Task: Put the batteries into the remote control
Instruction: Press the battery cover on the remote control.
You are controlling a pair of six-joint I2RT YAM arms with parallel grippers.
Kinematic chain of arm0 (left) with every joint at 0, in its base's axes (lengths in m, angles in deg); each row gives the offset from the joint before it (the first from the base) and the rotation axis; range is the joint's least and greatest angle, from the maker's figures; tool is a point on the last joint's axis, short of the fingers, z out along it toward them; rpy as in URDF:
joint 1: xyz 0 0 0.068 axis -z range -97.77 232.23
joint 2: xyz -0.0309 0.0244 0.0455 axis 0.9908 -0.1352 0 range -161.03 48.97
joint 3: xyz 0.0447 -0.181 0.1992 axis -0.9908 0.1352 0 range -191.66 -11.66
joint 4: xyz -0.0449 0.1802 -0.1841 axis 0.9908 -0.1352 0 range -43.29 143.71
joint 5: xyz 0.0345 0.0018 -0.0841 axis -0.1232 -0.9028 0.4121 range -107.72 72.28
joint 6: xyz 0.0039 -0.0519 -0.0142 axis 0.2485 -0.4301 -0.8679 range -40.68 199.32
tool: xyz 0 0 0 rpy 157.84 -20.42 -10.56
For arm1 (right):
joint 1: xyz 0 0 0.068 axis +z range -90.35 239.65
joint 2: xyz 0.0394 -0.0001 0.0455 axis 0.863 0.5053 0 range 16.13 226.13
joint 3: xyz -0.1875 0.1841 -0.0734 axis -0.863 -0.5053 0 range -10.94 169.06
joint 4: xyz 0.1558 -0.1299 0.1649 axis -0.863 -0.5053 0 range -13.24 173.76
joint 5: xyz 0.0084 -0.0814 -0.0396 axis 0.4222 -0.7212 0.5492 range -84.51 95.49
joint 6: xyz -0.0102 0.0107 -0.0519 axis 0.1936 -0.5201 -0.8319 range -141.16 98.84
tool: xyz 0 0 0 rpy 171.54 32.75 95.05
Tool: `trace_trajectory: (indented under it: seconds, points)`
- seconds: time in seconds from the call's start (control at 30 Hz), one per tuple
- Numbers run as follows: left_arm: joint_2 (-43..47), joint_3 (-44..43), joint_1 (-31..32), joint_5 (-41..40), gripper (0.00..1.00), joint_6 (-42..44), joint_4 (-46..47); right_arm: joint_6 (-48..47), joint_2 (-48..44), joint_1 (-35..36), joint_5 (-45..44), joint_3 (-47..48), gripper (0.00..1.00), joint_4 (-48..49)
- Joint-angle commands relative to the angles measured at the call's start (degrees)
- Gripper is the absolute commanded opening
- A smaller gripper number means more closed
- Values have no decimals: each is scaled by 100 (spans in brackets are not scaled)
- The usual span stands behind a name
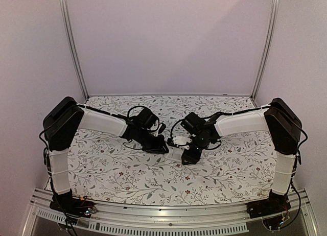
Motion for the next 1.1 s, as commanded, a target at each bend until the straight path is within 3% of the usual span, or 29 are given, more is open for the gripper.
trace_trajectory:
  seconds: [0.0,1.07]
  points:
    - [-489,155,563,466,11,382,-1336,107,209,49,-407,-192,15,396]
    - [-253,66,465,1001,0,340,-1295,-26,175,115,-374,-249,13,398]
